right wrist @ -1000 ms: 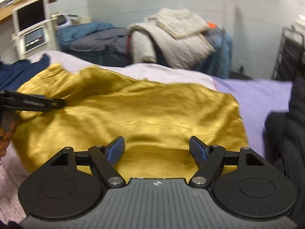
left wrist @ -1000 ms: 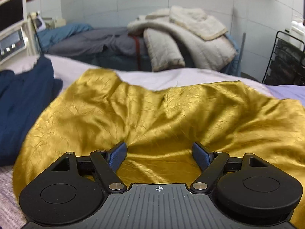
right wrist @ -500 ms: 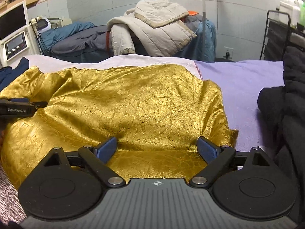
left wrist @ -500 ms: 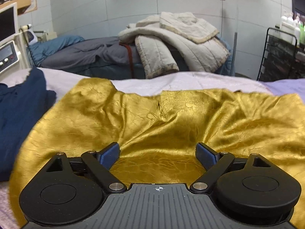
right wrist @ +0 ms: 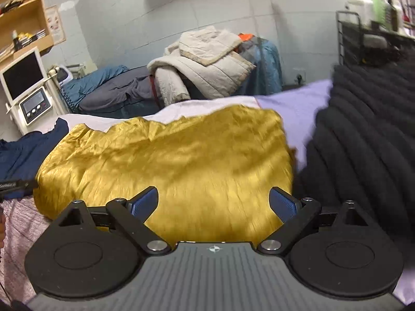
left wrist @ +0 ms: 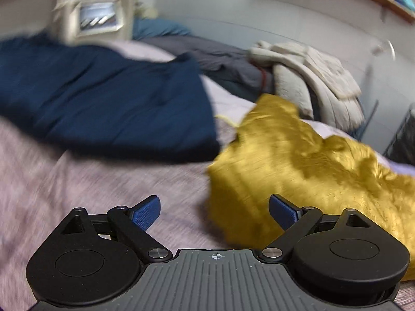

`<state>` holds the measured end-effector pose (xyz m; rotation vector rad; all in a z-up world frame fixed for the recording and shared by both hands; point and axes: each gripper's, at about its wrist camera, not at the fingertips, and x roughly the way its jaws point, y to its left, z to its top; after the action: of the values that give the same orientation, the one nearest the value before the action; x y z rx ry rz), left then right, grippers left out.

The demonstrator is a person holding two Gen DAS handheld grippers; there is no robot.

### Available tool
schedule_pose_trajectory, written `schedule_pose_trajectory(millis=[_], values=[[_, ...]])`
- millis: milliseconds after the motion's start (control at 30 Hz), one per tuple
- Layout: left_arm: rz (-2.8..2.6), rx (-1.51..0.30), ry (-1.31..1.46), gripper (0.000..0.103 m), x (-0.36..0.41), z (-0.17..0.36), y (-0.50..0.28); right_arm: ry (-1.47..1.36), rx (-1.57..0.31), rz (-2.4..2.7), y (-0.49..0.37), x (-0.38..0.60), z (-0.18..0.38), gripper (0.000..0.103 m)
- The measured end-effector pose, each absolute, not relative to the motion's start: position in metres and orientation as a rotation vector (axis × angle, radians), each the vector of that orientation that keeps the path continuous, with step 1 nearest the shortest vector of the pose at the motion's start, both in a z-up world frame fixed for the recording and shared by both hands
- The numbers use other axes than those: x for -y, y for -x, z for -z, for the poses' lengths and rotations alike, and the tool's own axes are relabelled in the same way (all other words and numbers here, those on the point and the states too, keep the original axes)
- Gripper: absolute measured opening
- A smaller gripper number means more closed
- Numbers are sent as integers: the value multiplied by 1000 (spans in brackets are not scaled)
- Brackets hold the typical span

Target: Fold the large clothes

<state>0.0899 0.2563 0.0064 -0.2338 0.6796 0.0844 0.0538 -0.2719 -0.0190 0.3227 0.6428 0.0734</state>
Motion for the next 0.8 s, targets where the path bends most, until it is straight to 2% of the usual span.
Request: schedule_pose_trajectory(millis=[267,467,800], values=[[117,-748,416,103,-246,16,-67,-587,-730,-157,-19,278,46,93],[134,-784,489,103,-229,34,-89,-757,-769,-167,-30,280,64,93],[74,-810,615,103,-243,45,-108,-987,-769,-95,-50,299,89,93]])
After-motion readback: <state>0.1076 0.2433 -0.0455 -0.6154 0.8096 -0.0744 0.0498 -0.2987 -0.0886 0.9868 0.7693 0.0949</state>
